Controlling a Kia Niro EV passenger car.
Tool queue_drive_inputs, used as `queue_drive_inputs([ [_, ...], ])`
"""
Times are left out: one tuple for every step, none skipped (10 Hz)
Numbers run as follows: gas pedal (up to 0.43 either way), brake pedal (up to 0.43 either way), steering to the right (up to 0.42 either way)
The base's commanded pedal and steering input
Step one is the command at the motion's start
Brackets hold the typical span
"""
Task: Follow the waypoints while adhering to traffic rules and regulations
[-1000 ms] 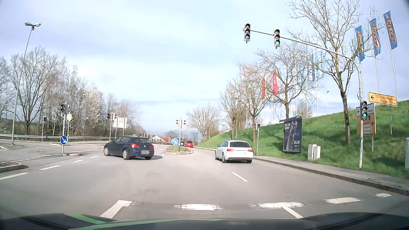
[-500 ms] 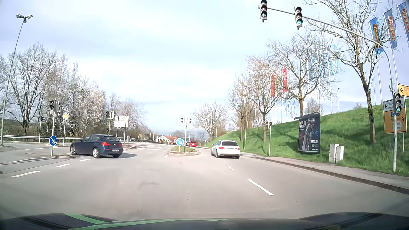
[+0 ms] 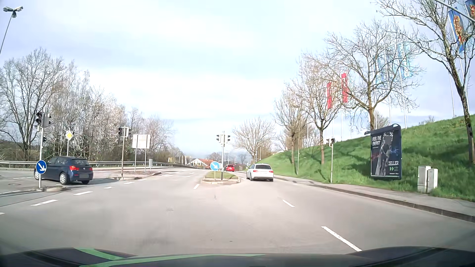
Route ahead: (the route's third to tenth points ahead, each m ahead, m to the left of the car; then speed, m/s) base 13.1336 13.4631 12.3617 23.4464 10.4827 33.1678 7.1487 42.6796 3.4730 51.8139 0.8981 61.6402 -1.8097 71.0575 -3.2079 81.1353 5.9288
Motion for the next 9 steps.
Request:
queue_drive_inputs([
  [0.260, 0.000, -0.084],
  [0.248, 0.000, -0.097],
  [0.248, 0.000, -0.115],
  [0.220, 0.000, -0.133],
  [0.189, 0.000, -0.146],
  [0.169, 0.000, -0.167],
  [0.138, 0.000, -0.190],
  [0.130, 0.000, -0.206],
  [0.110, 0.000, -0.225],
])
